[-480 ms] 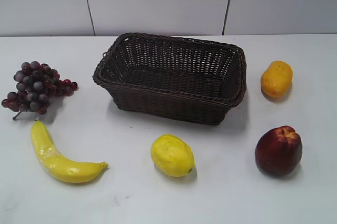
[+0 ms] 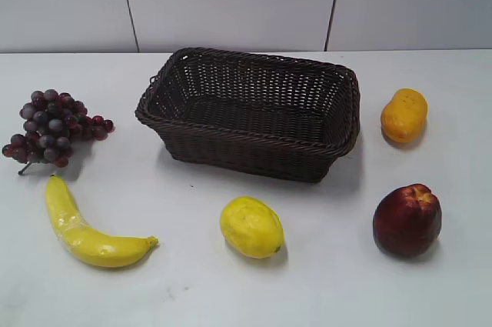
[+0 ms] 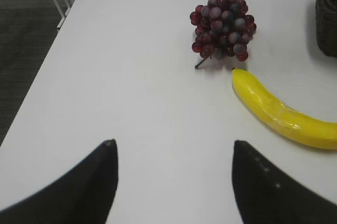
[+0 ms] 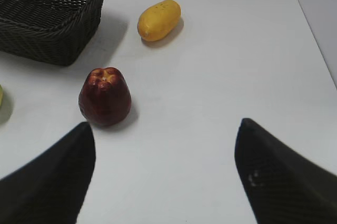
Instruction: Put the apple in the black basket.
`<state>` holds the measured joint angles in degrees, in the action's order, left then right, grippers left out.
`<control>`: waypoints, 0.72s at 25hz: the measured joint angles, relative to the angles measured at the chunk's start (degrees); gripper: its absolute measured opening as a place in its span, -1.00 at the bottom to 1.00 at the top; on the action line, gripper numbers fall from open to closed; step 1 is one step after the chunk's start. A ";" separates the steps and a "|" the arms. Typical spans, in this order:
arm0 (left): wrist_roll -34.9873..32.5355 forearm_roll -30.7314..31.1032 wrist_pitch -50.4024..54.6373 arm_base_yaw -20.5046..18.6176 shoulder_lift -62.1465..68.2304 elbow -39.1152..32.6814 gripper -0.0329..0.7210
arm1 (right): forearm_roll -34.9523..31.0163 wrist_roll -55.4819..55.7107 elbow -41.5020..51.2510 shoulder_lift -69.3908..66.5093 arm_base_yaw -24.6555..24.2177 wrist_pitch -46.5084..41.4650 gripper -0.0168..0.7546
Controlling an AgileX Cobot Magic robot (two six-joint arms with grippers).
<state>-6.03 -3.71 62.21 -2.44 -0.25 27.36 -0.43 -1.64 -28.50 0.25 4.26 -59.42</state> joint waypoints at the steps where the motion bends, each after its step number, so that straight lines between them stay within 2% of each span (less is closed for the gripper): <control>1: 0.00 0.00 0.00 0.00 0.00 0.00 0.43 | 0.00 0.00 0.00 0.00 0.00 0.00 0.65; 4: 0.00 0.00 0.00 0.00 0.00 0.00 0.43 | 0.00 0.00 -1.15 -1.64 0.00 1.06 0.65; 7: 0.00 0.00 0.00 0.00 0.00 0.00 0.43 | 0.43 0.00 -3.64 -7.74 0.00 6.05 0.64; 13: 0.00 0.00 0.00 0.00 0.00 0.00 0.43 | -1.14 0.42 -4.55 -23.41 0.00 22.06 0.63; 18: 0.00 0.00 0.00 0.00 0.00 0.00 0.43 | -1.55 0.05 -5.54 -39.49 0.14 25.55 0.63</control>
<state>-6.03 -3.71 62.21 -2.44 -0.25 27.36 -1.98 -1.59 -34.04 -39.24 4.40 -33.87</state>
